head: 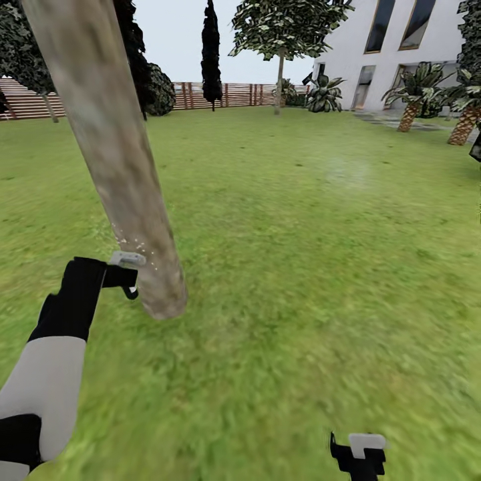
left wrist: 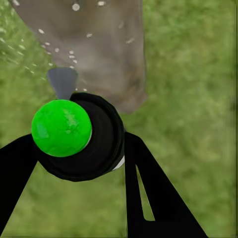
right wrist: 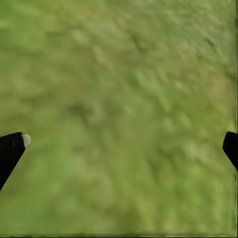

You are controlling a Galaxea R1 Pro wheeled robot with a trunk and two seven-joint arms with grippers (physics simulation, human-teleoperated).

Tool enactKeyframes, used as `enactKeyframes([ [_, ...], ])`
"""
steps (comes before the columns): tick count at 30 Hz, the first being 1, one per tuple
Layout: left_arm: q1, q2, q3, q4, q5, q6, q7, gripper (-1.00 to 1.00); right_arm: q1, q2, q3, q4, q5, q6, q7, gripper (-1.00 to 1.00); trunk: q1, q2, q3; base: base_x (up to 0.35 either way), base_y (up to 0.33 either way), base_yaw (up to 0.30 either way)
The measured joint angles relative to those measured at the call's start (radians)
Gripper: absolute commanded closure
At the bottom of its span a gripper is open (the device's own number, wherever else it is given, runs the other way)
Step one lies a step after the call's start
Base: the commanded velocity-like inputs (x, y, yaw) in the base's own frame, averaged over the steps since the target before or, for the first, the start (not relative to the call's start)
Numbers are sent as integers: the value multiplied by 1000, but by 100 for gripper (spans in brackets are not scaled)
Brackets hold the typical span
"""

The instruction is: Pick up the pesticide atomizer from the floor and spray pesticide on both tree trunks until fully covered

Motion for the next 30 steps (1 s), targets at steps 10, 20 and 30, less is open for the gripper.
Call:
enactKeyframes([
  [10,-8,-11,-3,-21,-6,0,7,100,0,1,1,0,0,0,0,-100,0,0,0,-76,-256,207],
  [20,6,-7,-5,-21,-8,-1,9,100,0,0,1,0,0,0,1,-100,0,0,0,10,-181,249],
  [30,9,-14,-5,-52,-2,-2,11,100,0,-1,0,0,0,0,0,-100,0,0,0,27,-181,3],
])
